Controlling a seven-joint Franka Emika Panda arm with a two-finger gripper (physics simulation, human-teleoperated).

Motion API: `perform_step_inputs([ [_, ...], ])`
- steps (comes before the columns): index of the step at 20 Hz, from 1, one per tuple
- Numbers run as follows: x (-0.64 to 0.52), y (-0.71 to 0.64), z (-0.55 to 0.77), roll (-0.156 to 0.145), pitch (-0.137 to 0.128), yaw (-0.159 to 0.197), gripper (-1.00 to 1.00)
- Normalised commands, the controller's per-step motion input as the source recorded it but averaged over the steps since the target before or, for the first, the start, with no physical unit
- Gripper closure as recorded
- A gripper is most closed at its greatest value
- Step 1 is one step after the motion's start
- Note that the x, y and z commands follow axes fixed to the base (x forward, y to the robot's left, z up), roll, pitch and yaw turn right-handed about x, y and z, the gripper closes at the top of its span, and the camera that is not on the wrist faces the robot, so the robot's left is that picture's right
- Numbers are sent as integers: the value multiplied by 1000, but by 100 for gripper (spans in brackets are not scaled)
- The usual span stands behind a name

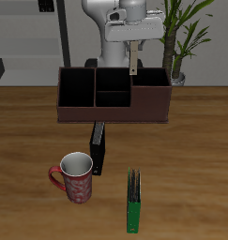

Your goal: Place the yellow book into the back desk caddy's right compartment

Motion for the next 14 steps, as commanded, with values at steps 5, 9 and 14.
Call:
perform_step_inputs([
  [5, -5, 219, 146, 29, -16, -12, 100],
  [9, 77, 104, 38, 9, -8, -8, 100],
  [14, 90, 19, -42, 8, 1, -28, 100],
])
